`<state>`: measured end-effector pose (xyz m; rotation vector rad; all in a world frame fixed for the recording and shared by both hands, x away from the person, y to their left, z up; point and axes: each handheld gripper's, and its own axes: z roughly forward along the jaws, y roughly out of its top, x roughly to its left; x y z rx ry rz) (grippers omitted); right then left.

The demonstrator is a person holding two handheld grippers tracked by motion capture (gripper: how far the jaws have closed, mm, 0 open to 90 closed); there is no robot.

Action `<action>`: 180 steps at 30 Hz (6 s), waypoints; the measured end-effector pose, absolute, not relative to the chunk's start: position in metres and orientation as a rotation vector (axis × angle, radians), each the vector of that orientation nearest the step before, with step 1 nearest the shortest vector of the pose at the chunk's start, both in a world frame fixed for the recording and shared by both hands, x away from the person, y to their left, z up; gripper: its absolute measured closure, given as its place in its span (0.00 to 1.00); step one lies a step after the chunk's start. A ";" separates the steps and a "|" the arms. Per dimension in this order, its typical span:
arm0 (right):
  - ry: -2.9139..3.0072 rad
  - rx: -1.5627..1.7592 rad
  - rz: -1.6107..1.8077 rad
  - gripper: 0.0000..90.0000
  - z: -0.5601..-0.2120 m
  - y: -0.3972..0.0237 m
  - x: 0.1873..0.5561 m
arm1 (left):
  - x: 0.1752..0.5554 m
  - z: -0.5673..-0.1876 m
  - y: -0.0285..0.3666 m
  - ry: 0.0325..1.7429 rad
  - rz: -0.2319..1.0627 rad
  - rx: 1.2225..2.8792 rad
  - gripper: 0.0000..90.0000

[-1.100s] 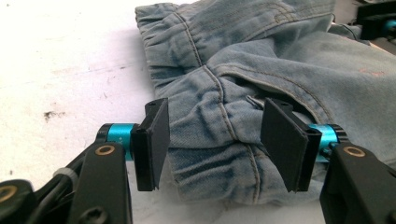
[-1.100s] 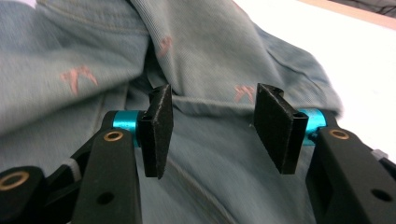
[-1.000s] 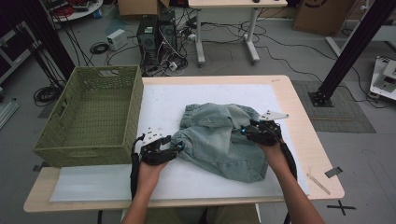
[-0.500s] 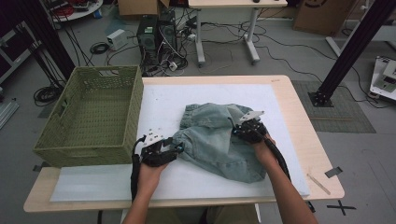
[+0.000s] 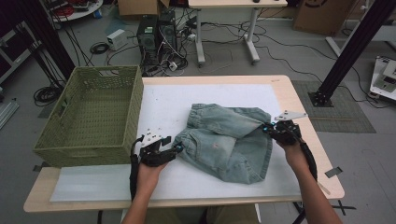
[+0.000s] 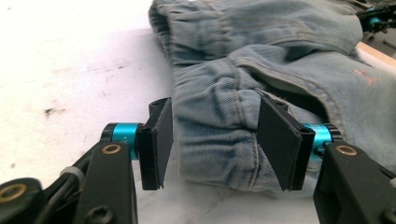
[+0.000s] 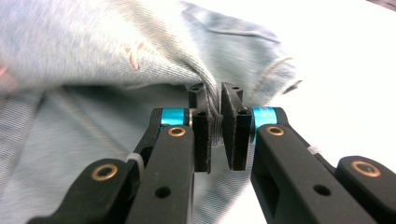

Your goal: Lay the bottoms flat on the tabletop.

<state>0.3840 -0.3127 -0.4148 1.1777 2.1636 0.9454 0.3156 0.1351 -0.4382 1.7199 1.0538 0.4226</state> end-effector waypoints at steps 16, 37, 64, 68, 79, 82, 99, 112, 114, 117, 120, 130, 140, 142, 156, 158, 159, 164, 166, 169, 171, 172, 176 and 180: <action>2.200 1.178 1.072 0.73 -0.408 -0.296 0.366 | 0.324 -0.440 0.109 1.001 0.398 1.834 0.60; 2.280 1.168 0.891 0.78 -0.435 -0.239 0.399 | 0.315 -0.436 0.124 1.038 0.581 1.759 0.99; 2.201 1.200 0.982 1.00 -0.424 -0.300 0.373 | 0.315 -0.436 0.124 1.041 0.510 1.722 0.66; 2.105 1.272 0.943 1.00 -0.419 -0.322 0.369 | 0.315 -0.435 0.123 1.035 0.501 1.716 0.59; 2.129 1.215 1.101 0.79 -0.415 -0.324 0.351 | 0.322 -0.441 0.112 1.021 0.409 1.758 0.47; 2.171 1.141 1.079 0.77 -0.415 -0.313 0.341 | 0.326 -0.444 0.107 1.017 0.388 1.813 0.48; 2.397 0.930 1.212 0.62 -0.428 -0.280 0.324 | 0.343 -0.431 0.120 1.192 0.695 1.750 0.99; 2.518 0.855 1.007 0.98 -0.437 -0.237 0.354 | 0.331 -0.429 0.123 1.097 0.636 1.709 0.62; 2.512 0.881 1.003 0.98 -0.437 -0.235 0.361 | 0.329 -0.429 0.123 1.075 0.619 1.707 0.60; 2.476 0.986 1.109 0.98 -0.433 -0.237 0.372 | 0.327 -0.429 0.120 1.047 0.595 1.709 0.57; 2.437 1.066 1.097 0.97 -0.434 -0.240 0.380 | 0.326 -0.429 0.118 1.025 0.581 1.720 0.57; 2.372 1.023 1.135 0.84 -0.423 -0.254 0.362 | 0.325 -0.430 0.115 0.998 0.558 1.739 0.57; 2.397 0.928 1.107 0.83 -0.426 -0.263 0.332 | 0.323 -0.430 0.116 0.995 0.555 1.721 0.57; 2.391 0.951 1.084 0.80 -0.431 -0.261 0.336 | 0.323 -0.430 0.117 0.996 0.555 1.722 0.57; 2.324 0.927 0.919 0.79 -0.444 -0.244 0.356 | 0.323 -0.431 0.123 1.004 0.549 1.722 0.57; 2.320 0.938 0.906 0.81 -0.446 -0.244 0.359 | 0.322 -0.431 0.122 1.000 0.547 1.722 0.58; 2.324 0.940 0.890 0.81 -0.448 -0.244 0.361 | 0.322 -0.431 0.122 1.000 0.548 1.723 0.58; 2.319 0.916 0.871 0.96 -0.449 -0.244 0.363 | 0.322 -0.432 0.121 0.997 0.544 1.728 0.58; 2.323 0.897 0.855 1.00 -0.450 -0.242 0.362 | 0.322 -0.432 0.120 0.998 0.543 1.728 0.58; 2.338 0.917 0.866 1.00 -0.448 -0.243 0.361 | 0.322 -0.432 0.121 1.000 0.544 1.727 0.58; 2.351 0.938 0.897 1.00 -0.446 -0.247 0.361 | 0.322 -0.432 0.122 1.001 0.546 1.724 0.58; 2.351 0.945 0.915 1.00 -0.444 -0.250 0.359 | 0.322 -0.432 0.122 1.001 0.545 1.725 0.58; 2.361 0.936 0.991 1.00 -0.437 -0.261 0.350 | 0.321 -0.432 0.125 1.008 0.548 1.720 0.58; 2.350 0.930 1.035 1.00 -0.429 -0.279 0.333 | 0.321 -0.433 0.126 1.017 0.552 1.715 0.57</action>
